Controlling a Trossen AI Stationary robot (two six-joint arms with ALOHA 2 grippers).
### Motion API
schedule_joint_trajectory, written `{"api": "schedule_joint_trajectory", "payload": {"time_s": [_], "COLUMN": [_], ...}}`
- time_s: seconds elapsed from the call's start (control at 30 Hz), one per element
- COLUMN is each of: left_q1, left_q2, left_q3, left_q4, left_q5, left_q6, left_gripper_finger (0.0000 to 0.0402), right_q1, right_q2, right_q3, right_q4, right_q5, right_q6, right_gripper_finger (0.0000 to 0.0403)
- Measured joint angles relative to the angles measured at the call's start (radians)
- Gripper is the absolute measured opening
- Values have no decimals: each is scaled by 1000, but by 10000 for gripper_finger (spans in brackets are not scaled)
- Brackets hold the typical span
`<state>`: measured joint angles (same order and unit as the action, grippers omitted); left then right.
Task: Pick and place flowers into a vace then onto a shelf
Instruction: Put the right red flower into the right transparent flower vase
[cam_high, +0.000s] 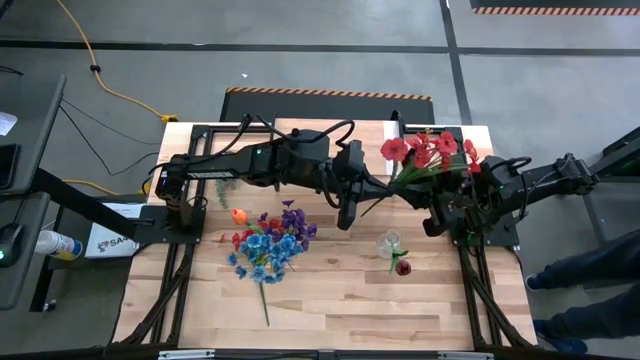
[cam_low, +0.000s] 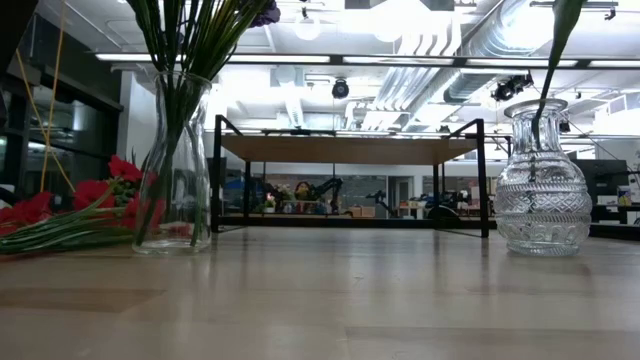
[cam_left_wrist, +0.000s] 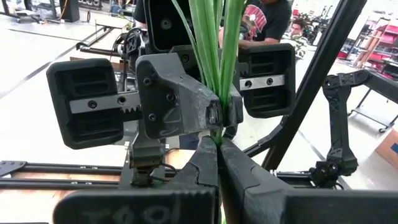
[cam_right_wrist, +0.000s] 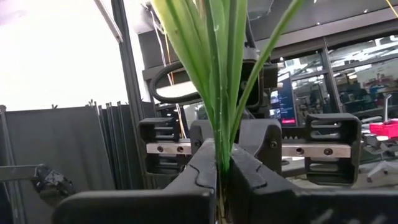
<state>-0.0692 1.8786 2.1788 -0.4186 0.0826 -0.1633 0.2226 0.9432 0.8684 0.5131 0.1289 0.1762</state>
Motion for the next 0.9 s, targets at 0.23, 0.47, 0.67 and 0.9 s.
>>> {"api": "schedule_joint_trajectory", "payload": {"time_s": [0.23, 0.47, 0.67, 0.9], "left_q1": [0, 0, 0, 11], "left_q2": [0, -2, -2, -2], "left_q3": [0, 0, 0, 0], "left_q4": [0, 0, -8, -39], "left_q5": [-2, -1, 8, 13], "left_q6": [-17, -29, -26, -50], "left_gripper_finger": [62, 69, 93, 164], "right_q1": [0, 0, 0, -1], "right_q2": [-1, -1, -4, -4], "right_q3": [0, 0, 0, 0], "right_q4": [5, 15, 23, 28], "right_q5": [19, 21, 23, 31], "right_q6": [6, 8, 11, 11], "right_gripper_finger": [2, 1, 1, 0]}}
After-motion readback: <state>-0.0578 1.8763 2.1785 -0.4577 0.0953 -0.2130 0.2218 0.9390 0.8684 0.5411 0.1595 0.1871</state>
